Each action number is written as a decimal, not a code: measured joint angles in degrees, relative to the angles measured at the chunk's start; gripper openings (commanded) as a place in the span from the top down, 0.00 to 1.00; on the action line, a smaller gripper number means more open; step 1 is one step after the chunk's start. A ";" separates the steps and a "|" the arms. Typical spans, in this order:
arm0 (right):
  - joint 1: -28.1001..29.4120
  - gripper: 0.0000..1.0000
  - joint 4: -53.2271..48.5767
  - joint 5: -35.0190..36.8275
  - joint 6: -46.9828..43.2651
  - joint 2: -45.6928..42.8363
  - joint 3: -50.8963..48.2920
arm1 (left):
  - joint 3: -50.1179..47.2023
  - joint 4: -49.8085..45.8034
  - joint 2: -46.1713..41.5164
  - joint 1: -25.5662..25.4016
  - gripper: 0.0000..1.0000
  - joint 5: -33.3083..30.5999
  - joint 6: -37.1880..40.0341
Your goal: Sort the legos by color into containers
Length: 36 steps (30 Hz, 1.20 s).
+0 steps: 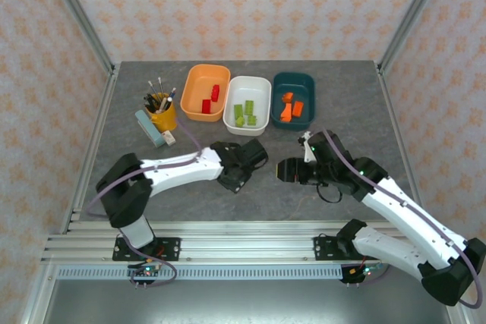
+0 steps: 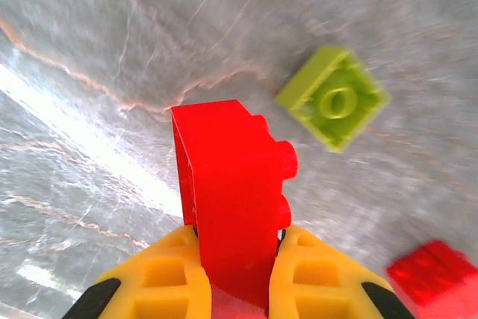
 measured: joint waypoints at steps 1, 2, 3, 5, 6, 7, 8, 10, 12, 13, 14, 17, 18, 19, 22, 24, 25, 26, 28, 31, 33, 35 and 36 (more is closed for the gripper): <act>0.00 0.37 0.74 0.11 0.02 0.81 1.07 | 1.09 -1.07 -1.33 0.70 0.97 -0.66 1.18; 0.00 0.37 1.81 0.13 0.04 2.03 2.38 | 2.67 -2.29 -2.91 2.05 0.97 -1.18 3.28; 0.00 0.37 3.08 0.17 0.09 3.23 3.54 | 4.50 -3.43 -4.24 3.67 0.97 -1.86 5.73; 0.00 0.37 6.38 0.15 0.50 5.97 5.57 | 8.13 -5.27 -5.33 7.10 0.97 -2.89 10.32; 0.00 0.37 8.11 0.17 0.76 7.26 6.34 | 10.03 -5.97 -5.33 8.92 0.97 -3.34 12.66; 0.00 0.37 10.38 0.13 1.33 9.11 7.26 | 12.52 -6.84 -4.90 11.45 0.97 -3.76 15.93; 0.00 0.37 12.55 0.13 1.81 11.13 8.17 | 14.88 -7.69 -4.07 13.62 0.97 -3.96 18.95; 0.00 0.37 16.28 0.13 2.82 15.17 10.27 | 20.46 -9.46 -1.14 17.97 0.97 -4.17 25.33; 0.00 0.37 20.11 0.11 3.76 19.58 12.70 | 26.08 -10.64 2.84 21.68 0.97 -4.57 31.47; 0.00 0.37 22.08 0.13 4.31 22.10 14.19 | 28.55 -11.04 4.90 23.19 0.96 -4.68 34.23; -0.02 0.37 23.89 0.11 4.74 24.44 15.72 | 31.26 -11.50 7.50 24.87 0.96 -4.66 37.33; -0.11 0.37 28.22 0.35 5.95 30.23 19.87 | 38.16 -12.76 14.71 28.72 0.93 -4.59 44.76; -0.20 0.37 29.24 0.33 6.34 31.69 21.07 | 40.54 -13.07 17.16 29.73 0.92 -4.50 46.82; -0.48 0.37 30.51 0.28 7.04 33.68 22.64 | 43.28 -13.33 19.96 30.82 0.91 -4.37 49.03; -1.97 0.36 33.09 0.13 9.07 38.34 26.23 | 51.93 -14.47 28.44 33.70 0.89 -3.74 54.73; -2.99 0.36 34.07 0.13 10.40 40.81 28.09 | 57.75 -15.26 33.64 35.17 0.88 -3.78 57.96; -3.56 0.36 34.47 0.11 11.28 42.27 29.09 | 60.59 -15.47 36.22 35.80 0.88 -3.98 59.58; -4.02 0.36 34.71 0.02 11.96 43.41 29.97 | 63.14 -15.72 38.51 36.30 0.88 -4.52 61.09; -4.74 0.36 35.17 -0.15 13.25 45.35 31.30 | 66.69 -16.20 41.79 36.89 0.88 -5.92 63.47; -5.09 0.36 35.28 -0.37 14.73 47.25 32.33 | 69.55 -17.03 44.87 37.09 0.88 -8.72 66.60; -5.07 0.36 35.30 -0.66 15.30 47.91 32.48 | 69.90 -17.79 45.90 37.11 0.88 -10.38 67.80; -5.07 0.36 35.19 -0.79 15.67 48.09 32.48 | 70.05 -19.06 46.71 37.11 0.88 -11.52 68.76; -5.07 0.36 35.19 -0.85 15.74 48.09 32.48 | 70.05 -19.67 47.08 37.11 0.88 -11.87 69.05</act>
